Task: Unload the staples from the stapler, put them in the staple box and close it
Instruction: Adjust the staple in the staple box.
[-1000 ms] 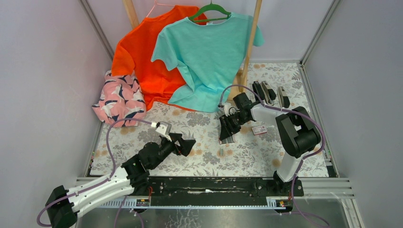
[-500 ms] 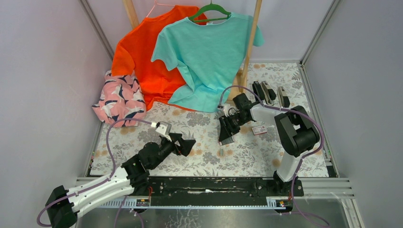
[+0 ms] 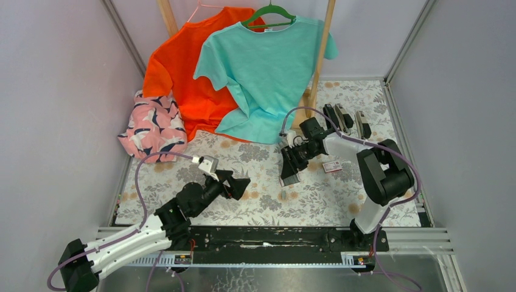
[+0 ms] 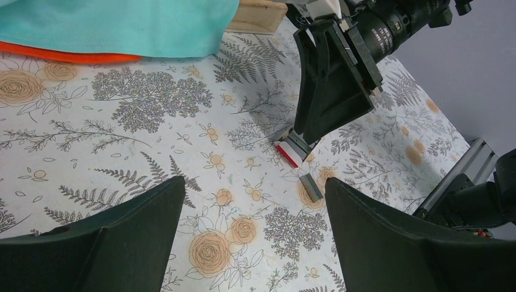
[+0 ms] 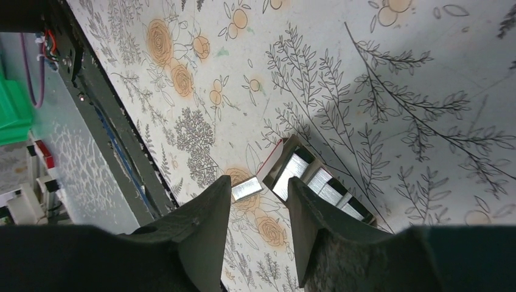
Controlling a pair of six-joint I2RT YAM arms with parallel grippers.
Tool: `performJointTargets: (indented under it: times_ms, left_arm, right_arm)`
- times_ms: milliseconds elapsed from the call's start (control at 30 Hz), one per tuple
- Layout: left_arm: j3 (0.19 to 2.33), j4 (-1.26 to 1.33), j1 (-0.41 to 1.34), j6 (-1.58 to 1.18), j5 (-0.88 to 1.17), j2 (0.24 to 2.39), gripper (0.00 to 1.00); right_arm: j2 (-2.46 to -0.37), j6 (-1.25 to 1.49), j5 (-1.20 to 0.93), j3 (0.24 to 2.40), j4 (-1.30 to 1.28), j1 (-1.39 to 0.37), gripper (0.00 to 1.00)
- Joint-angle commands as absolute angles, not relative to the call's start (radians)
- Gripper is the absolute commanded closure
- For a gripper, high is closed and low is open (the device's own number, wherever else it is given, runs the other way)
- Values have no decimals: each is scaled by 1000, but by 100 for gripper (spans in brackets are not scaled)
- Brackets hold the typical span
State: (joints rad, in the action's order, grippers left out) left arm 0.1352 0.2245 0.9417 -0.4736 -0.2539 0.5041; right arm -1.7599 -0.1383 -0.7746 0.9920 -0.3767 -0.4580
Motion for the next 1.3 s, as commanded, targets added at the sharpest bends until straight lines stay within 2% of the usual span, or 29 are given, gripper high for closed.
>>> performJointTargets:
  times_ms: [0,367,900,1267]
  left_arm:
    - [139,230,939,-466,-269,487,8]
    - [138,235,938,-468,-269,493,8]
    - [138,239,940,-468,-269,497,8]
    - [138,235,939,-466,-271,494,8]
  right_arm:
    - [-1686,-173,-696,1008,-391,-458,55]
    - [-1704,-192,-623,1006,-407,-464,62]
    - [-1765,-181,-667,1019,-416,-493,55]
    - [-1736,-179,-686,1018,-409,-495,54]
